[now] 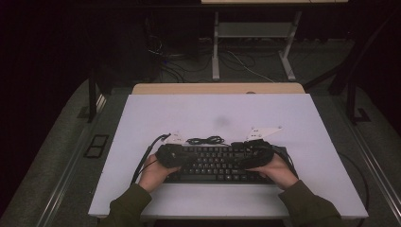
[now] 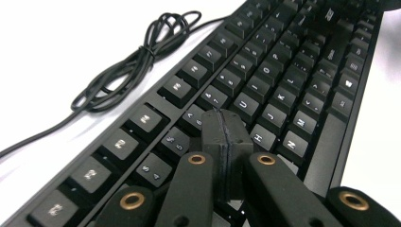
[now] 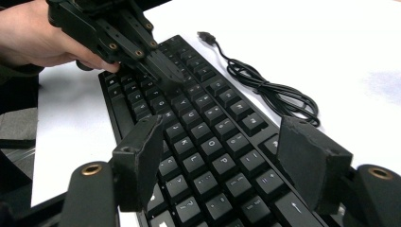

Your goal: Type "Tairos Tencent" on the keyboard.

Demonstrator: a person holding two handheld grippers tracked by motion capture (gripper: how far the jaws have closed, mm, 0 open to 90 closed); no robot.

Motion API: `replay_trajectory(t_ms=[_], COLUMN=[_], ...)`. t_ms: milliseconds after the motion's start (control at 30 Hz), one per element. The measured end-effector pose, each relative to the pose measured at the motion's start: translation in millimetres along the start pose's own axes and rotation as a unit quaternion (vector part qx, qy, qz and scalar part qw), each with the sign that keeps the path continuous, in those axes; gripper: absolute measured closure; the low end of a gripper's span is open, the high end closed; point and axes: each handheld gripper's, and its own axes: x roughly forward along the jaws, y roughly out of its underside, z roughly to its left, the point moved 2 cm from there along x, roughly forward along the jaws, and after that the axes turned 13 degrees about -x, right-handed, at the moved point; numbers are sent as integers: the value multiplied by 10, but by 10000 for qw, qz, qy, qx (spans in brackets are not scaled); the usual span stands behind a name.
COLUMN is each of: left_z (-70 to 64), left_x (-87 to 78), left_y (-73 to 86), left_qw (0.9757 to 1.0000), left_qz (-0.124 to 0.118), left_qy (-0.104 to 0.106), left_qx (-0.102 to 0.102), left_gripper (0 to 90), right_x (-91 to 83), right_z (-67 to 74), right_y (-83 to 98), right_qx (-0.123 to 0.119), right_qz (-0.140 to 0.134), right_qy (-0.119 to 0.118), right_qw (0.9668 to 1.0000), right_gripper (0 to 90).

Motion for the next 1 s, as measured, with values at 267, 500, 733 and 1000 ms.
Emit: replay_trajectory(t_ms=[267,500,733,1000], left_z=[-10,-25,-49,-50], left_x=[-121,-217,-308,-377], left_y=[-16,20,74,153], left_qw=[9996,9991,9986,9976], left_qz=[-262,-386,-523,-684], left_qy=[124,174,104,14], left_qx=[-61,-49,48,41], left_gripper=[761,552,370,259], right_x=[-107,-184,-260,-349], right_z=[-43,-48,-59,-68], right_y=[45,107,171,256], right_qx=[3,6,5,-15], right_qz=[-50,-60,-161,-198], right_qy=[80,214,358,490], right_qw=[10000,9998,9992,9986], right_gripper=[281,244,208,189])
